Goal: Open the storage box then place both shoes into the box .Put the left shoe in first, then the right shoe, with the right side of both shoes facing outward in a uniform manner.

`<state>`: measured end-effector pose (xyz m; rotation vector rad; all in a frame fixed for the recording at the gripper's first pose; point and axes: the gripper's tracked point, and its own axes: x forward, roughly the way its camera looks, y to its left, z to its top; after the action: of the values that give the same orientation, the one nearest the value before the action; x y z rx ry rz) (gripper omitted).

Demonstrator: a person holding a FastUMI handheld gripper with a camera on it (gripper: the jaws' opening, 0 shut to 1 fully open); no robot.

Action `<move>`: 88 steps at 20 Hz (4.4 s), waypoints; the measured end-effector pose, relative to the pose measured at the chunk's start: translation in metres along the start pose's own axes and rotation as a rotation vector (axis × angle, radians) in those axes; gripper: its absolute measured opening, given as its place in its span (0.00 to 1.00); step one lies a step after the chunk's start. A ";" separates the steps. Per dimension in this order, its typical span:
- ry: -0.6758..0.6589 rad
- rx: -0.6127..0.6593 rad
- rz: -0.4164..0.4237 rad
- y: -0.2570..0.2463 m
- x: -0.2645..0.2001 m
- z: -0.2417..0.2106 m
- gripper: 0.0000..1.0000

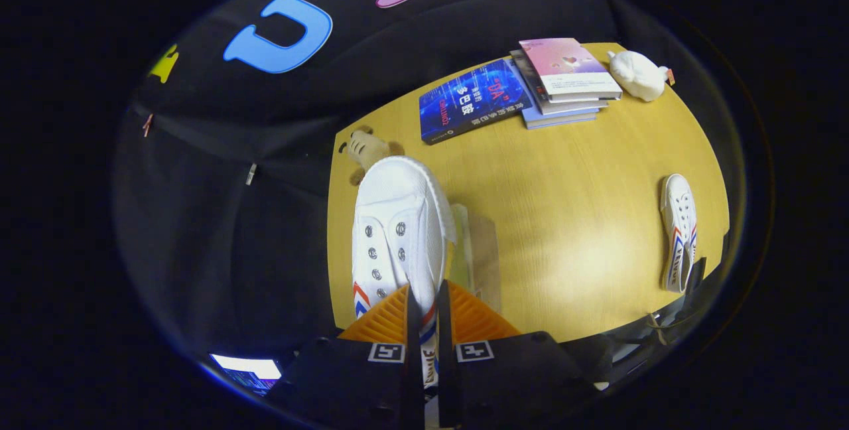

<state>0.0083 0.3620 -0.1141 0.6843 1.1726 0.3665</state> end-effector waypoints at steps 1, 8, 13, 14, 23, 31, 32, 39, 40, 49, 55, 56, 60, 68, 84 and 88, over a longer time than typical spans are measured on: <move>0.018 -0.007 -0.008 0.005 0.010 -0.007 0.13; 0.114 -0.033 -0.087 0.023 0.070 -0.049 0.13; 0.154 -0.027 -0.107 0.033 0.103 -0.070 0.13; 0.155 -0.027 -0.115 0.034 0.106 -0.073 0.13; 0.164 -0.003 -0.137 0.033 0.121 -0.075 0.13; 0.163 0.008 -0.140 0.035 0.125 -0.074 0.14; 0.164 0.010 -0.137 0.035 0.126 -0.074 0.13; 0.131 -0.005 -0.007 0.066 0.118 -0.059 0.51; 0.121 -0.025 -0.005 0.066 0.115 -0.055 0.65; 0.066 -0.003 0.079 0.056 0.066 -0.036 0.91; -0.055 -0.004 0.071 -0.008 -0.009 0.005 0.91; -0.081 -0.002 0.056 -0.025 -0.022 0.014 0.91; -0.149 0.012 -0.023 -0.110 -0.068 0.040 0.91; -0.101 0.114 -0.245 -0.319 -0.111 0.032 0.91; 0.133 0.072 -0.341 -0.473 -0.010 0.014 0.73; 0.154 0.045 -0.398 -0.488 -0.005 0.009 0.54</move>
<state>-0.0257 -0.0072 -0.4313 0.4514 1.4335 0.0579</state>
